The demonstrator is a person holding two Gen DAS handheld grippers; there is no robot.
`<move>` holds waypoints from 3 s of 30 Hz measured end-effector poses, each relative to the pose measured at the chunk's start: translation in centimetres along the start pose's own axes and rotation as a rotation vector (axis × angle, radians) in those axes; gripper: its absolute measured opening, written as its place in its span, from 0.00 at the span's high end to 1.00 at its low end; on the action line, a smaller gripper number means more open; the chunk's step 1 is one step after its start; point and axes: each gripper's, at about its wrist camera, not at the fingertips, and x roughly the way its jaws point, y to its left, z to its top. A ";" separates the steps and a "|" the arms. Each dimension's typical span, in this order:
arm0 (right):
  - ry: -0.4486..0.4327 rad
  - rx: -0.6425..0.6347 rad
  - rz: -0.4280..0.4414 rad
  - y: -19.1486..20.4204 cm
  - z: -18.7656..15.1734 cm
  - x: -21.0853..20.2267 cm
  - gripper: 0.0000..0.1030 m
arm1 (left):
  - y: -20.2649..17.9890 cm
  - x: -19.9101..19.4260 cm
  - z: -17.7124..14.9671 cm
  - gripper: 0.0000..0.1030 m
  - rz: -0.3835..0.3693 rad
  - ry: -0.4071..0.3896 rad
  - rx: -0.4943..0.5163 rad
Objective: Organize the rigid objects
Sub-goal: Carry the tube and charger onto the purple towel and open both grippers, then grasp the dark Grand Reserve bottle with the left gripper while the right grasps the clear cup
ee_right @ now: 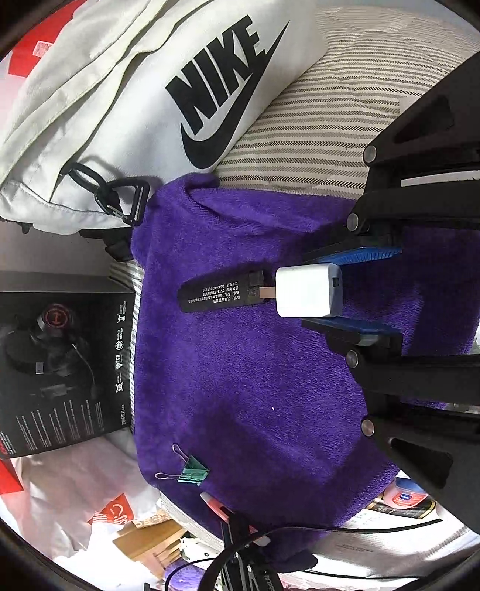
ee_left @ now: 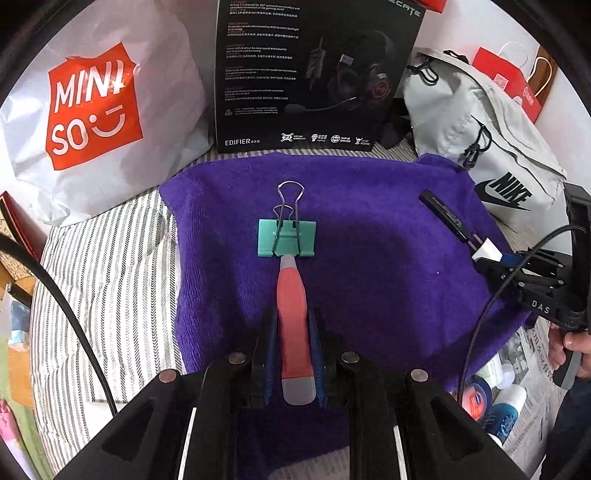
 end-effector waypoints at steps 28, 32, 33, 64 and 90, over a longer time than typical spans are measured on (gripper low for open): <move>0.001 -0.019 0.025 0.3 0.1 0.2 0.66 | -1.2 1.7 0.0 0.70 0.040 0.047 0.057; -0.013 0.008 0.044 -0.1 -0.1 -0.9 0.58 | -1.6 1.4 -0.5 0.62 0.045 0.058 0.059; -0.015 0.013 0.046 -0.2 -0.2 -1.3 0.58 | -1.7 1.2 -0.7 0.62 0.056 0.059 0.057; -0.055 0.154 0.007 -1.4 -10.7 -10.9 0.44 | -10.8 -2.3 -9.5 0.59 -0.060 0.056 0.188; -0.032 0.130 0.073 -0.5 -10.8 -8.7 0.44 | -10.4 -2.1 -9.1 0.78 -0.009 0.025 0.236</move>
